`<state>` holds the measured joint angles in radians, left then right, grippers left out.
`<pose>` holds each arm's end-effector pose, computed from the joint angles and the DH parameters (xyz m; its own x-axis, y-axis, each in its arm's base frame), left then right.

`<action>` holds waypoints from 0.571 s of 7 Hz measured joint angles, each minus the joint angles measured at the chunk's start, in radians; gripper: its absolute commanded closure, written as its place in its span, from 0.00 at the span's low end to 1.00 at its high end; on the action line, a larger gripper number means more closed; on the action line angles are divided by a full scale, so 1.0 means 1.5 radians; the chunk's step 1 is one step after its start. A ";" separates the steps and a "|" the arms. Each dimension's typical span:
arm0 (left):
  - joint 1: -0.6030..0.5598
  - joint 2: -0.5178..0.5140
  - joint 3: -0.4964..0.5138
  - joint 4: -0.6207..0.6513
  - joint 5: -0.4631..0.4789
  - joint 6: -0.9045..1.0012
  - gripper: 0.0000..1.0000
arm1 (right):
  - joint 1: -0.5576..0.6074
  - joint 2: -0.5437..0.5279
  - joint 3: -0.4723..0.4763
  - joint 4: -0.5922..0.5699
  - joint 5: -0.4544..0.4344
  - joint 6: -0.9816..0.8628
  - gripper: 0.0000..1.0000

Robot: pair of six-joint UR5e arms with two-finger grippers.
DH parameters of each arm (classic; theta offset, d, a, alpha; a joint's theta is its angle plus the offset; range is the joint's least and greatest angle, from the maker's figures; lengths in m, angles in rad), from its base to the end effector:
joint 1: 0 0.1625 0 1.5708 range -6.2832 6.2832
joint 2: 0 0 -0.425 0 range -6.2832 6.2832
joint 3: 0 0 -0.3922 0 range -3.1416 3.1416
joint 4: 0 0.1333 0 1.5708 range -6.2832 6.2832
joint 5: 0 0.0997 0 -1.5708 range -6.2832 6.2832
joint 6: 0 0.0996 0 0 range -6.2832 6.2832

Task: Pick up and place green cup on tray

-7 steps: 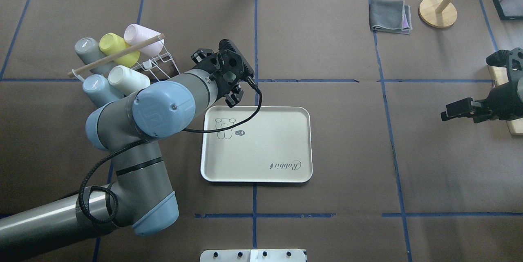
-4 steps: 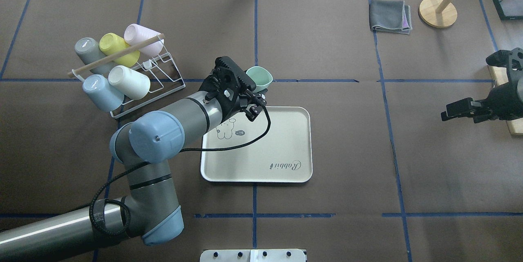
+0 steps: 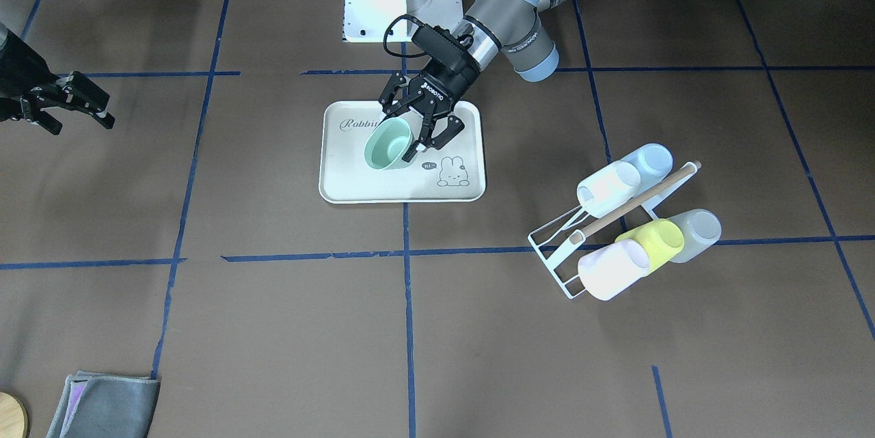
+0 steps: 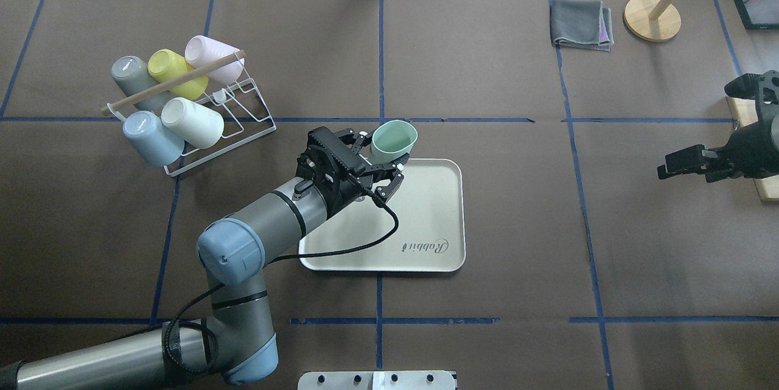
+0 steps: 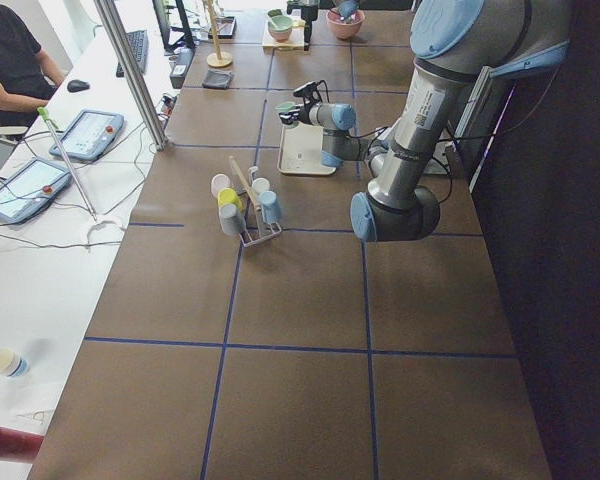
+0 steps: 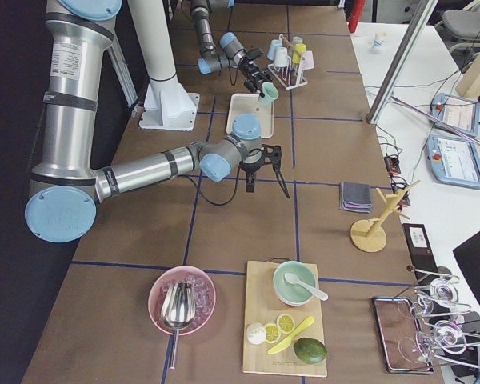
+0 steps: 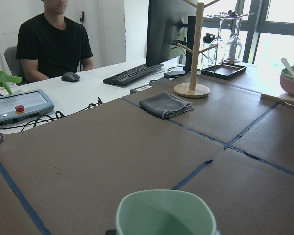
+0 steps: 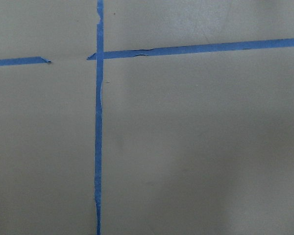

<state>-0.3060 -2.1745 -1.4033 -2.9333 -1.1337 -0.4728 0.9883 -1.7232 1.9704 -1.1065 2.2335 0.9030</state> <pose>0.5785 -0.3668 0.2292 0.4949 0.6895 -0.5288 0.4952 0.2762 0.8237 -0.1833 -0.4092 0.4810 0.5980 0.0203 0.8013 -0.0854 0.9956 0.0385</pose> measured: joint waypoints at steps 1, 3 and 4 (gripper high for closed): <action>0.017 0.001 0.037 -0.054 0.030 0.002 0.39 | 0.000 0.000 -0.001 0.000 0.000 0.000 0.00; 0.035 0.003 0.076 -0.112 0.055 0.007 0.36 | 0.001 0.002 -0.002 -0.001 -0.001 0.000 0.00; 0.039 0.003 0.081 -0.122 0.060 0.007 0.34 | 0.001 0.003 -0.002 -0.001 -0.001 0.001 0.00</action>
<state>-0.2474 -2.1696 -1.2815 -3.1165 -1.0439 -0.4621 0.9891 -1.7194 1.9667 -1.1075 2.2321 0.9039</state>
